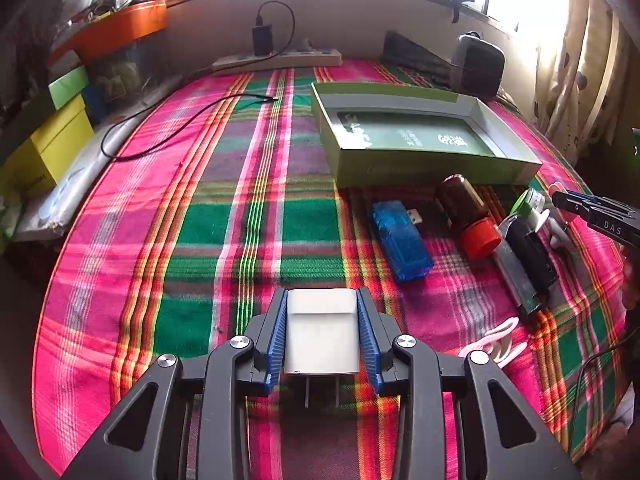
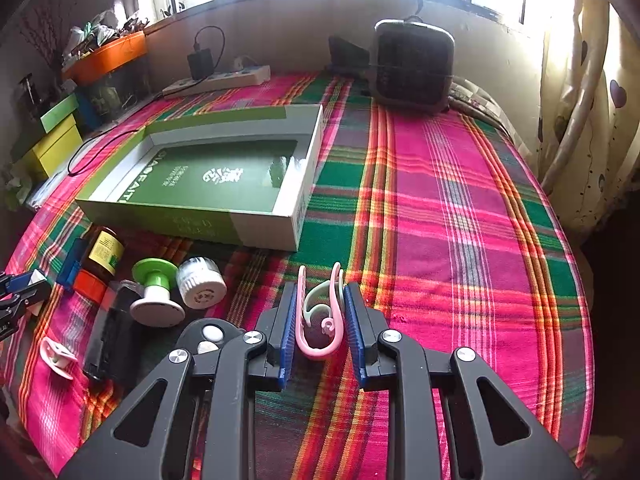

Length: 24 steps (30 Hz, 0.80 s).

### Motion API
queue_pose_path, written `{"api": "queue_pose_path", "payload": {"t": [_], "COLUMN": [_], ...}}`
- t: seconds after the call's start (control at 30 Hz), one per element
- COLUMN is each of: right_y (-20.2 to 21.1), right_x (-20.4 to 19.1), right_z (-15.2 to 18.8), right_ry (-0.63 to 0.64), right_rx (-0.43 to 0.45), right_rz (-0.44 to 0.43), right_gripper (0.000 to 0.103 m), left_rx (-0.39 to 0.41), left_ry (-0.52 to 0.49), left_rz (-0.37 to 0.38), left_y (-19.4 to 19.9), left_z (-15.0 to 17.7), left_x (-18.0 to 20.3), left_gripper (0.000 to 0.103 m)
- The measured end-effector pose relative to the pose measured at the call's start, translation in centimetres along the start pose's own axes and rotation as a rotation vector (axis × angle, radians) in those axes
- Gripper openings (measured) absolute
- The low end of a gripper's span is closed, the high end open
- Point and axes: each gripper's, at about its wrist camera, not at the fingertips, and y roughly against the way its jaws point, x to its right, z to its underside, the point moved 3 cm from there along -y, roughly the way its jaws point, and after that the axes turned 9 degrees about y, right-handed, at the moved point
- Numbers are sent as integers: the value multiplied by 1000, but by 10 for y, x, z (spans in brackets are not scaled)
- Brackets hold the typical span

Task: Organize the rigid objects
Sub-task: 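Carry the charger and pink clip with both tools over the green box tray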

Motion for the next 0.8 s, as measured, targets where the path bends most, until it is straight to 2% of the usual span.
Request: {"api": "queue_pose_path", "payload": {"t": [0.43,0.53,0.8], "right_y": [7,2,-12], "right_x": [-7,-10,-21], "right_z": [-39,-50,-72], "right_ry": [-4,-6,-2], "right_rx": [48,48,58], "right_rz": [-17,-26,-42], "right_gripper": [24,24,24], "left_rx": [32,14,25], "left_ry": [6,30,2], "left_rz": [67,114,113], "left_y": [-1,-8,-23], "left_z": [-57,-70,-90], "left_x": [24,30,49], "left_gripper": [32,32,32]}}
